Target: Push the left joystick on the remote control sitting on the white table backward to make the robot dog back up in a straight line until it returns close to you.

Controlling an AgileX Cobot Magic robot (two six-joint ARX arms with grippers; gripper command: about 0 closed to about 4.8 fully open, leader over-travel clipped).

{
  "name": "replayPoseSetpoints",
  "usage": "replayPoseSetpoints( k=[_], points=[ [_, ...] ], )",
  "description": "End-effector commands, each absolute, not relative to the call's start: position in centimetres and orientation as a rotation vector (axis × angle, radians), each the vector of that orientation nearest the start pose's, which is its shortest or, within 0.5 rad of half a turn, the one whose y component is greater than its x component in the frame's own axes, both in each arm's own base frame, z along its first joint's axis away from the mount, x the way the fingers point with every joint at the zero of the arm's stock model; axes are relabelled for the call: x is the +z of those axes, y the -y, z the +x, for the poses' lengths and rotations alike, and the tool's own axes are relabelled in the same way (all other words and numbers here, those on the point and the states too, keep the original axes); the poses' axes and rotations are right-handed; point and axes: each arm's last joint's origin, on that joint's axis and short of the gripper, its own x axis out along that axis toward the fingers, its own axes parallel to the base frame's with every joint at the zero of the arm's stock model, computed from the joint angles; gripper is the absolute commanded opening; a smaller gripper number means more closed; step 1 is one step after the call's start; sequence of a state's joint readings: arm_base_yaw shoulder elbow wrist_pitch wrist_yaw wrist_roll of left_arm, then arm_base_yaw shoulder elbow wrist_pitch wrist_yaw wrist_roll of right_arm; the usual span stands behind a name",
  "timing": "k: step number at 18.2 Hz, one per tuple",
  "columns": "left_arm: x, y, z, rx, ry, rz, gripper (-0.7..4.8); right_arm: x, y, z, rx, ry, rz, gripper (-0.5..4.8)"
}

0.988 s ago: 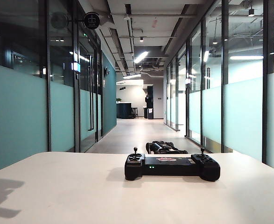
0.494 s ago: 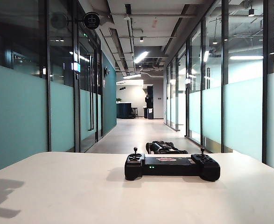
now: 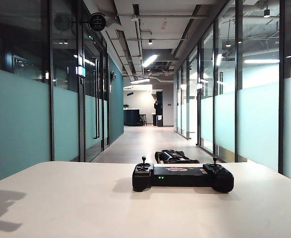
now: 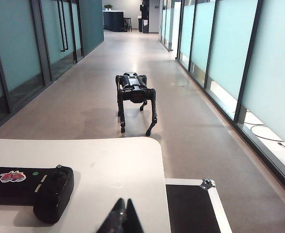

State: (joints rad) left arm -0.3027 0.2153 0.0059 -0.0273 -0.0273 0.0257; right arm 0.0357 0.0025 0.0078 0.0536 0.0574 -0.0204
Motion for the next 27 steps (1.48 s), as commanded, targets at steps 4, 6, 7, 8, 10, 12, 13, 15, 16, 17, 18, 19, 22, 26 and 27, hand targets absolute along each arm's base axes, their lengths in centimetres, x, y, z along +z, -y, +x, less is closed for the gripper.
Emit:
replayPoseSetpoints(
  k=[4,6,7,8,10,12,13,15,16,17,18,19,22,26,27],
  points=[
    [14.6,3.2,10.4,-0.280,-0.223,0.063,-0.05,16.7,-0.2,9.8,-0.033,0.037,-0.018,-0.06],
    [14.6,3.2,10.4,-0.280,-0.223,0.063,-0.05,16.7,-0.2,9.8,-0.033,0.036,-0.018,-0.06],
    [14.6,3.2,10.4,-0.280,-0.223,0.063,-0.05,16.7,-0.2,9.8,-0.033,0.036,-0.018,-0.06],
    [14.6,3.2,10.4,-0.280,-0.223,0.063,-0.05,16.7,-0.2,9.8,-0.033,0.036,-0.018,-0.06],
    [14.6,3.2,10.4,-0.280,-0.223,0.063,-0.05,16.7,-0.2,9.8,-0.033,0.036,-0.017,-0.06],
    [14.7,3.1,10.3,-0.277,-0.211,0.061,-0.05,16.7,-0.2,9.8,-0.033,0.036,-0.018,-0.06],
    [15.1,3.1,10.3,-0.273,-0.172,0.055,-0.04,16.7,-0.2,9.8,-0.033,0.036,-0.018,-0.06],
    [15.8,3.0,10.1,-0.263,-0.095,0.047,-0.03,16.6,-0.2,9.8,-0.033,0.031,-0.018,-0.06],
    [16.1,3.0,10.0,-0.261,-0.059,0.043,-0.02,16.6,-0.2,9.8,-0.033,0.031,-0.018,-0.06],
    [16.3,2.9,9.9,-0.261,-0.031,0.044,-0.02,16.6,-0.2,9.8,-0.033,0.031,-0.018,-0.06],
    [16.6,2.7,9.8,-0.270,-0.004,0.049,-0.02,16.6,-0.2,9.8,-0.033,0.031,-0.018,-0.06],
    [16.7,2.4,9.8,-0.277,0.015,0.051,-0.02,16.6,-0.2,9.8,-0.033,0.031,-0.018,-0.06],
    [16.9,1.5,9.6,-0.234,0.045,0.052,-0.02,16.6,-0.2,9.8,-0.033,0.031,-0.018,-0.06],
    [16.8,0.8,9.7,-0.161,0.026,0.053,-0.02,16.6,-0.2,9.8,-0.033,0.026,-0.018,-0.06],
    [16.7,0.7,9.7,-0.146,0.021,0.053,-0.02,16.6,-0.2,9.8,-0.033,0.026,-0.018,-0.06]
  ],
)
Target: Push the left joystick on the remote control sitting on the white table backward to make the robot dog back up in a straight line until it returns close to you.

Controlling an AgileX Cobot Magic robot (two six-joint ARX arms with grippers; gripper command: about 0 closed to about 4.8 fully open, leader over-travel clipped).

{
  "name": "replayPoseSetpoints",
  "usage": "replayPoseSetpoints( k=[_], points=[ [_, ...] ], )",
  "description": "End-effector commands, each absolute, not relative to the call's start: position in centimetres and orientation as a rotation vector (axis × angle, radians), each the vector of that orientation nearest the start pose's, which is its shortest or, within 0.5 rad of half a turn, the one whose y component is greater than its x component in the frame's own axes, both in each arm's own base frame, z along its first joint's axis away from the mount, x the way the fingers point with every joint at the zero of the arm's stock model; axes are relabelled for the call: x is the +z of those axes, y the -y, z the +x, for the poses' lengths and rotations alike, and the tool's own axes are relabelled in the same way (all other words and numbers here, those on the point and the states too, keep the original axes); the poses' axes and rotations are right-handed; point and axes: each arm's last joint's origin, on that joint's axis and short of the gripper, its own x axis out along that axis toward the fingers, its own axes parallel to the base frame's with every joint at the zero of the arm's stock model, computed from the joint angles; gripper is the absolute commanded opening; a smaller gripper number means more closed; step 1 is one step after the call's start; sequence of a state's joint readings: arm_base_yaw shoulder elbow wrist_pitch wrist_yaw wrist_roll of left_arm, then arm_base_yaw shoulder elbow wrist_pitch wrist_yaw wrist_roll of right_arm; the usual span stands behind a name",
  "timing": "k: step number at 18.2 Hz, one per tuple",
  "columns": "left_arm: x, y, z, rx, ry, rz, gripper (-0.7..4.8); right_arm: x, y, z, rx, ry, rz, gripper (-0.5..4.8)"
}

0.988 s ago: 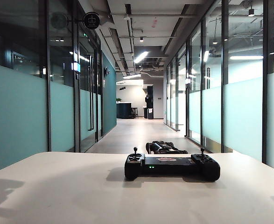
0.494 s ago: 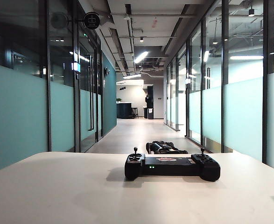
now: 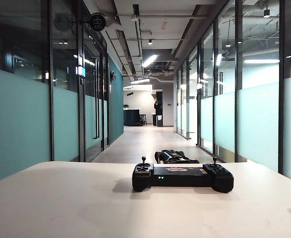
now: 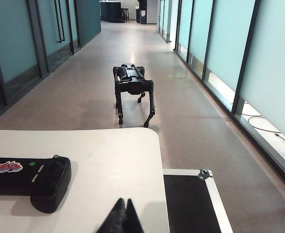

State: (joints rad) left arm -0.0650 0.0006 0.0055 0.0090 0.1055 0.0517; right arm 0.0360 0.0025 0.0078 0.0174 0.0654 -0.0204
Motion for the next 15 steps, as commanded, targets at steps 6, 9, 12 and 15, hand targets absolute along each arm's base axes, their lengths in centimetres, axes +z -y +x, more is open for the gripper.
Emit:
replayPoseSetpoints(
  k=[6,9,12,15],
  points=[
    [16.77,0.47,9.71,-0.095,0.025,0.044,-0.02,16.56,-0.16,9.77,-0.033,0.025,-0.018,-0.06],
    [16.76,0.46,9.71,-0.095,0.024,0.045,-0.02,16.56,-0.16,9.77,-0.033,0.025,-0.018,-0.06],
    [16.76,0.46,9.71,-0.095,0.024,0.045,-0.02,16.56,-0.16,9.77,-0.033,0.025,-0.018,-0.06],
    [16.76,0.46,9.71,-0.095,0.024,0.045,-0.02,16.56,-0.16,9.77,-0.033,0.025,-0.018,-0.06]
  ],
)
